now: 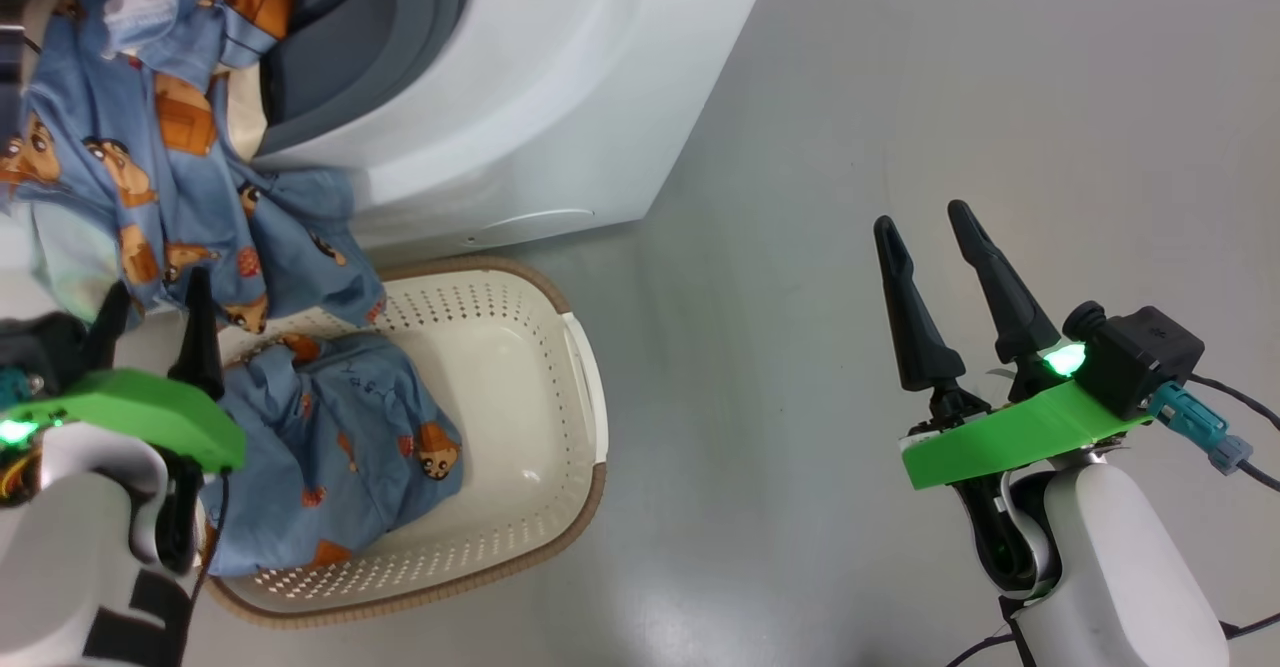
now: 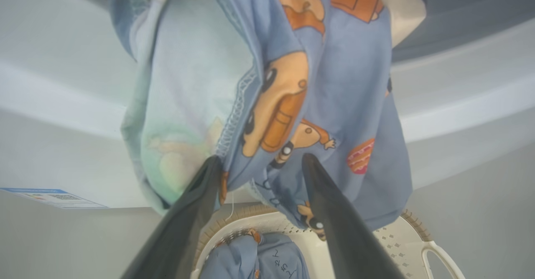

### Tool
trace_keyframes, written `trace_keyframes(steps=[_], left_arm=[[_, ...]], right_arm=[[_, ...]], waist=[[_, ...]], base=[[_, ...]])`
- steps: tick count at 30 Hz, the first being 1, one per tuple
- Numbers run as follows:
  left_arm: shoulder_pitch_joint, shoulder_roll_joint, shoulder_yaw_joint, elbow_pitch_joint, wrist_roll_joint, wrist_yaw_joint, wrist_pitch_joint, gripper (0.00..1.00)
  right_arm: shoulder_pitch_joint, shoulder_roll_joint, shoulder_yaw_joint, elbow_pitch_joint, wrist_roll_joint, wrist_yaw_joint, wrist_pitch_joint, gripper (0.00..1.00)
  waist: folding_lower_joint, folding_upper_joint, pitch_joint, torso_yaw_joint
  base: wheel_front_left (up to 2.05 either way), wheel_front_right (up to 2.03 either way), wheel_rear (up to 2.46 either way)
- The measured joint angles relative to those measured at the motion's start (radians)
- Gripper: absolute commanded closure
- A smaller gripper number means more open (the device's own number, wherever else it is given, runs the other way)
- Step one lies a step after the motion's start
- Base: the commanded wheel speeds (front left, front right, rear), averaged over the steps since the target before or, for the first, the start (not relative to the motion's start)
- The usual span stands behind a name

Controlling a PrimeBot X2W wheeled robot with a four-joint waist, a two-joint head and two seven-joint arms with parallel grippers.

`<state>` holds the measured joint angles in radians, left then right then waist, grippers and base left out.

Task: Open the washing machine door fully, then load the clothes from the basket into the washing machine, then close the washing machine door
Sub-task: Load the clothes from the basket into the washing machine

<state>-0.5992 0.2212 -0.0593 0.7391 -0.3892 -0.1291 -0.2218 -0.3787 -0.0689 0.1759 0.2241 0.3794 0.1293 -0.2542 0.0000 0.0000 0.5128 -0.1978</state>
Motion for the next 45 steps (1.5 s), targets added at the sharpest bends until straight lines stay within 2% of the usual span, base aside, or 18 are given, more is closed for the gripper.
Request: trace_keyframes(steps=[13,20,21,22,23,30,35,41,45], left_arm=[[-0.153,0.017,-0.147,0.155,-0.070,0.000,-0.025,0.00],[-0.231,0.038,-0.193,0.228,-0.093,0.000,-0.026,0.00],[-0.241,0.038,-0.196,0.232,-0.097,0.000,-0.027,0.25],[-0.246,0.038,-0.200,0.233,-0.107,0.000,-0.027,0.75],[-0.249,0.038,-0.205,0.233,-0.114,0.000,-0.029,1.00],[-0.243,0.041,-0.256,0.178,-0.165,0.000,-0.029,1.00],[-0.180,0.068,-0.263,0.032,-0.197,0.000,-0.029,1.00],[-0.122,0.093,-0.222,-0.175,-0.174,0.000,-0.030,1.00],[-0.141,0.095,-0.202,-0.216,-0.170,0.000,-0.034,1.00]], right_arm=[[-0.014,0.004,0.004,-0.003,0.000,0.000,0.000,0.00],[-0.022,0.006,0.016,-0.009,-0.005,0.000,0.000,0.00],[-0.023,0.006,0.016,-0.009,-0.005,0.000,0.000,0.00],[-0.023,0.006,0.017,-0.009,-0.005,0.000,0.000,0.00],[-0.023,0.006,0.017,-0.009,-0.005,0.000,0.000,0.00],[-0.023,0.006,0.021,-0.007,-0.010,0.000,0.000,0.00],[-0.023,0.007,0.019,-0.009,-0.010,0.000,0.000,0.00],[-0.021,0.007,0.017,-0.009,-0.010,0.000,0.000,0.00],[-0.021,0.007,0.022,-0.009,-0.010,0.000,0.000,0.00]], waist=[[0.0000,0.0000,0.031,-0.010],[0.0000,0.0000,0.048,-0.012],[0.0000,0.0000,0.050,-0.012],[0.0000,0.0000,0.052,-0.011],[0.0000,0.0000,0.053,-0.010],[0.0000,0.0000,0.048,-0.006],[0.0000,0.0000,0.043,-0.006],[0.0000,0.0000,0.033,0.006],[0.0000,0.0000,0.033,0.013]], base=[[0.00,0.00,0.00],[0.00,0.00,0.00],[0.00,0.00,0.00],[0.00,0.00,0.00],[0.00,0.00,0.00],[0.00,0.00,0.00],[0.00,0.00,0.00],[0.00,0.00,0.00],[0.00,0.00,0.00]])
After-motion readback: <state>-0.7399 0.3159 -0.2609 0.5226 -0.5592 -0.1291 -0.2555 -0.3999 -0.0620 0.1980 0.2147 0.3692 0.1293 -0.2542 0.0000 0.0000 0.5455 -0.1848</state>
